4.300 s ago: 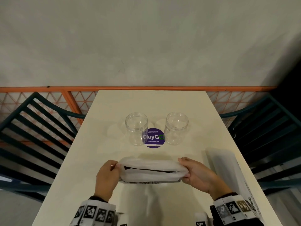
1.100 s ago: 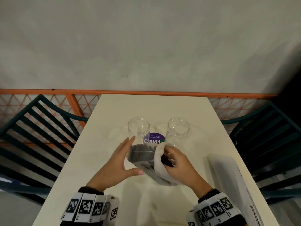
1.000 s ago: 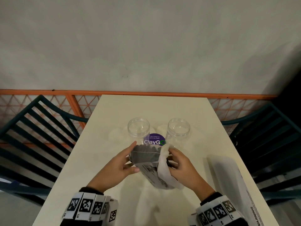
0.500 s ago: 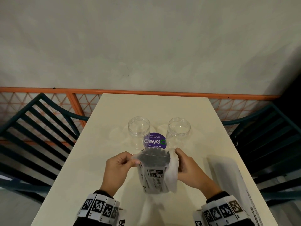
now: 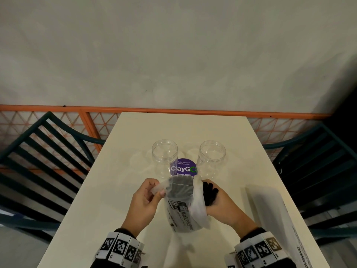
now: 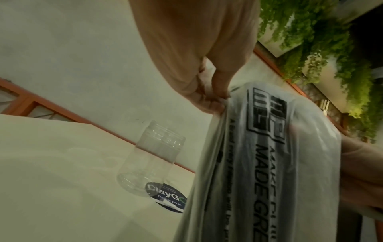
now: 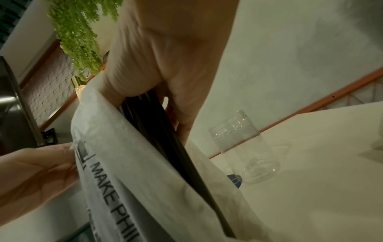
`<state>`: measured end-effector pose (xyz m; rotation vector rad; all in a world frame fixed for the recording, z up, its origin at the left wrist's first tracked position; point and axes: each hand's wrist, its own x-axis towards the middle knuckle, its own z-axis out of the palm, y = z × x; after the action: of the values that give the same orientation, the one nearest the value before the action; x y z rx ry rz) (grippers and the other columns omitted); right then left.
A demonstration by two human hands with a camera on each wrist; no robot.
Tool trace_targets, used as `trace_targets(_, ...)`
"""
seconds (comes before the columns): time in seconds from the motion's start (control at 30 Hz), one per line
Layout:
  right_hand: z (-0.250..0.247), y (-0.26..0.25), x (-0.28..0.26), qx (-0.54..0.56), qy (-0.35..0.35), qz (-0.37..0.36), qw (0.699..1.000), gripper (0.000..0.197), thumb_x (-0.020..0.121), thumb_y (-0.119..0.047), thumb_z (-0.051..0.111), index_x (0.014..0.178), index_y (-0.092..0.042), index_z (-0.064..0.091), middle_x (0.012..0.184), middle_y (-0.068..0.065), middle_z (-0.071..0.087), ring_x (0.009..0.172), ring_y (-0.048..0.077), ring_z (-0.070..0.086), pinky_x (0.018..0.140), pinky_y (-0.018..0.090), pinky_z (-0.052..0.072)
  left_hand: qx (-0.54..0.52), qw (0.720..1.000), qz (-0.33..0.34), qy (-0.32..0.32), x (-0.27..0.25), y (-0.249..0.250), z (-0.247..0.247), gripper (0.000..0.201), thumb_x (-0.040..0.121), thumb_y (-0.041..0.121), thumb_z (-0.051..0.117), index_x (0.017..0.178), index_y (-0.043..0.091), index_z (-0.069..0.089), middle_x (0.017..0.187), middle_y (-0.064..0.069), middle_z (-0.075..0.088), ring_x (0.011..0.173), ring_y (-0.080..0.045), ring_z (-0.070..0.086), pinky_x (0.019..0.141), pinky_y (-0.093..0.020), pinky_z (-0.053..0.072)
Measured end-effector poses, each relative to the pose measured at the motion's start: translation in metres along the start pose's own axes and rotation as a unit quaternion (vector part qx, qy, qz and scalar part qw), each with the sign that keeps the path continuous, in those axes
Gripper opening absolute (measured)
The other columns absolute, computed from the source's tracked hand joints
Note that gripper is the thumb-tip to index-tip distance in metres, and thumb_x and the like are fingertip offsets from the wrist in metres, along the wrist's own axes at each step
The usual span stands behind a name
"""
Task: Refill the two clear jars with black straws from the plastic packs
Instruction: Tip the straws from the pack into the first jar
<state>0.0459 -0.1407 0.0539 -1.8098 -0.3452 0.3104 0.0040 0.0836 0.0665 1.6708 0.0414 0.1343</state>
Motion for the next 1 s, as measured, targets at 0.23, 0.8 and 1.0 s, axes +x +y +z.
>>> trace_targets(0.23, -0.001, 0.003, 0.002, -0.001, -0.003, -0.024, 1.0, 0.048, 0.065, -0.006, 0.078, 0.108, -0.012, 0.056, 0.093, -0.012, 0.066, 0.093, 0.004, 0.062, 0.08, 0.016, 0.048, 0.084, 0.995, 0.035, 0.036, 0.0, -0.006, 0.011, 0.016, 0.079, 0.036, 0.057, 0.07, 0.023, 0.06, 0.064, 0.001, 0.053, 0.055, -0.008, 0.046, 0.051, -0.013, 0.036)
trace_targets(0.8, -0.001, -0.003, -0.004, 0.045, 0.0, -0.011, 0.999, 0.038, 0.067, -0.011, 0.073, 0.102, -0.019, 0.062, 0.088, -0.017, 0.07, 0.089, 0.002, 0.064, 0.074, 0.013, 0.047, 0.033, 0.998, 0.03, 0.041, 0.004, -0.013, 0.016, 0.027, 0.073, 0.032, 0.065, 0.058, 0.018, 0.047, 0.048, 0.01, 0.044, 0.047, -0.006, 0.033, 0.046, -0.013, 0.027)
trace_targets(1.0, 0.014, 0.004, -0.002, 0.037, 0.063, -0.022, 0.997, 0.042, 0.062, -0.01, 0.075, 0.101, -0.006, 0.06, 0.085, -0.007, 0.069, 0.087, 0.007, 0.066, 0.073, 0.018, 0.049, 0.034, 0.999, 0.027, -0.021, 0.003, -0.008, 0.01, 0.023, 0.071, 0.04, 0.06, 0.078, 0.022, 0.048, 0.067, 0.007, 0.052, 0.057, -0.011, 0.046, 0.055, -0.02, 0.037)
